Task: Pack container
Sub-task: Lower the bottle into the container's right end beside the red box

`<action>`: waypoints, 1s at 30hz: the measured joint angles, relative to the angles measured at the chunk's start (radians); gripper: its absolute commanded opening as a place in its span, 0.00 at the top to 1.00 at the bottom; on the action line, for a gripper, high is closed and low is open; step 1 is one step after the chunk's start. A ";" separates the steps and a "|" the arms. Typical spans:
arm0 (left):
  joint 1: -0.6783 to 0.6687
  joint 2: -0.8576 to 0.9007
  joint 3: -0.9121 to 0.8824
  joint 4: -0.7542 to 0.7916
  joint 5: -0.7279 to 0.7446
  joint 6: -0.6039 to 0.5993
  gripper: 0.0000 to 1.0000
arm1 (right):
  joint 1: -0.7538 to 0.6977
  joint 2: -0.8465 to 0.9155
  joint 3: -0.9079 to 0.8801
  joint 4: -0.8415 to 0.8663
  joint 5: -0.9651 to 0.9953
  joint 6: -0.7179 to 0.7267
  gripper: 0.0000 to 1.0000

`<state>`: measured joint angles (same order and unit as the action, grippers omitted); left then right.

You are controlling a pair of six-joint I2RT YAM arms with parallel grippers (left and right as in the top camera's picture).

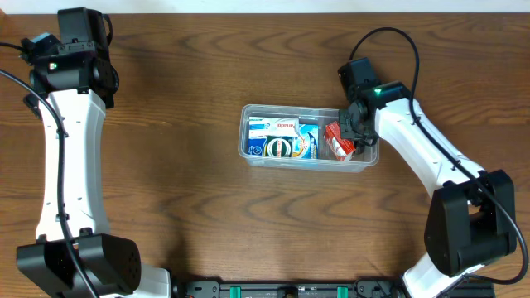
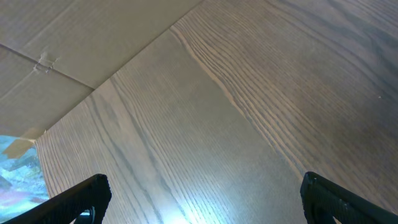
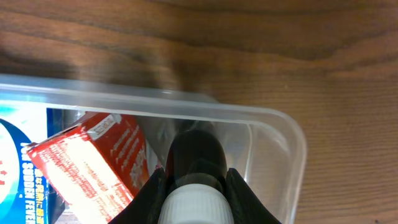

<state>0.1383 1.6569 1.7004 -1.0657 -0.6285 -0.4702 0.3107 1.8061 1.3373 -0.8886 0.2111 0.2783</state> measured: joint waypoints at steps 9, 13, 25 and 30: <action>0.000 0.000 0.000 0.000 0.000 0.000 0.02 | -0.014 0.000 0.000 0.000 0.005 0.009 0.83; 0.000 0.000 0.000 0.000 0.000 0.000 0.02 | -0.014 0.000 0.000 0.005 0.011 0.019 0.83; 0.000 0.000 0.000 0.000 0.000 0.000 0.02 | -0.014 0.000 0.000 0.011 0.018 0.031 0.64; 0.000 0.000 0.000 0.000 0.000 0.000 0.02 | -0.014 0.000 0.000 0.011 0.033 0.032 0.53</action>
<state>0.1383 1.6569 1.7004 -1.0657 -0.6285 -0.4702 0.2966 1.8057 1.3373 -0.8780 0.2443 0.3103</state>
